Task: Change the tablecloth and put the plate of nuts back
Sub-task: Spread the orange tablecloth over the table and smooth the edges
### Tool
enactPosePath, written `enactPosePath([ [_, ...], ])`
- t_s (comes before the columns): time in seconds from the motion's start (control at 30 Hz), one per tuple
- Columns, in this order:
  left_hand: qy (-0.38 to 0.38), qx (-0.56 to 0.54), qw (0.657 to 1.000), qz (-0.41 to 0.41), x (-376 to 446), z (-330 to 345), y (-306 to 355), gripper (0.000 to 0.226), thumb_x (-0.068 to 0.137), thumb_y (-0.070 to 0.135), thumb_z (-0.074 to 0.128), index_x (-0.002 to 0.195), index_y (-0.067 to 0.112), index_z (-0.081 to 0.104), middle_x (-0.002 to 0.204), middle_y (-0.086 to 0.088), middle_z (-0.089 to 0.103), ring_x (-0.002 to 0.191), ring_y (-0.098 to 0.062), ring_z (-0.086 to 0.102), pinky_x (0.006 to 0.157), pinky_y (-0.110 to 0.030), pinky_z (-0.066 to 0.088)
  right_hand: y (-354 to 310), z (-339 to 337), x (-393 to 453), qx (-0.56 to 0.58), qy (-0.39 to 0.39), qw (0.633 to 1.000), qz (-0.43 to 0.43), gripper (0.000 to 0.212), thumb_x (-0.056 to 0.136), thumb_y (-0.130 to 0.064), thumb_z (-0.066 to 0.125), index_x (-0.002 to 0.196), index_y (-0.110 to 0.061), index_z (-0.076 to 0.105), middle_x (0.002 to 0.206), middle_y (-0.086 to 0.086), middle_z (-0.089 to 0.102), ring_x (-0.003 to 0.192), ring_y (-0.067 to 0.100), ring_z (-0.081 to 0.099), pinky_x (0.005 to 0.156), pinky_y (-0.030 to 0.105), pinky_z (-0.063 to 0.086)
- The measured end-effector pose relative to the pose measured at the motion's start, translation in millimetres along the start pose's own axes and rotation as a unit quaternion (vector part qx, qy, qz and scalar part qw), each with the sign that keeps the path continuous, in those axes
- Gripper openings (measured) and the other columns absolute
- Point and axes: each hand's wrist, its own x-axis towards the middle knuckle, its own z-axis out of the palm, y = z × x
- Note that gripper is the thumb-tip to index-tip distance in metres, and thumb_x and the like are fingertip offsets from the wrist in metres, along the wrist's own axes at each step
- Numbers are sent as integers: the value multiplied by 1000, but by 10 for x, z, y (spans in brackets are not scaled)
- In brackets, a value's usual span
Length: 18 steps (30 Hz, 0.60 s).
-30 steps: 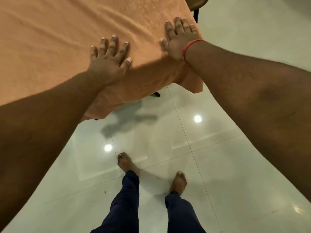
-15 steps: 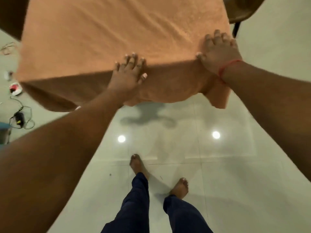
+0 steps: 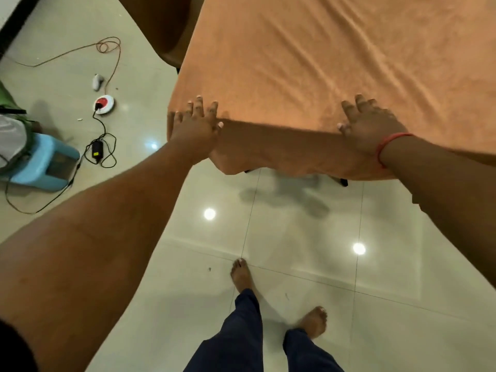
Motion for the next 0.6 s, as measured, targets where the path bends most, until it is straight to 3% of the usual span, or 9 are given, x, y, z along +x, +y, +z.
enactPosePath([
  [0.07,-20,-18,1000,-4,176,21,-285,64,100,58,20,156,30,7,165,-14,5,151,-39,8,118,-59,9,-217,59,151,-10,31,999,-23,61,106,-37,34,157,-16,10,164,15,2,150,37,8,119,54,15],
  [0.23,-55,1,997,44,367,177,-789,68,99,57,32,156,30,4,166,-13,-1,152,-37,2,118,-58,12,-578,280,593,2,5,1000,-28,60,104,-44,32,156,-22,12,164,13,6,149,38,10,117,56,20],
  [0.4,-57,-30,998,20,580,113,-911,66,100,61,10,158,30,0,166,-8,-7,153,-33,-1,121,-52,9,-854,421,710,16,19,1000,2,62,104,-44,31,157,-26,6,165,12,-1,149,41,2,120,55,12],
  [0.6,-36,11,999,37,572,57,-937,67,100,59,6,158,26,5,166,-9,-1,153,-32,-3,122,-54,4,-778,371,646,36,48,998,-6,63,103,-44,35,157,-21,12,164,13,6,149,37,9,119,53,18],
])
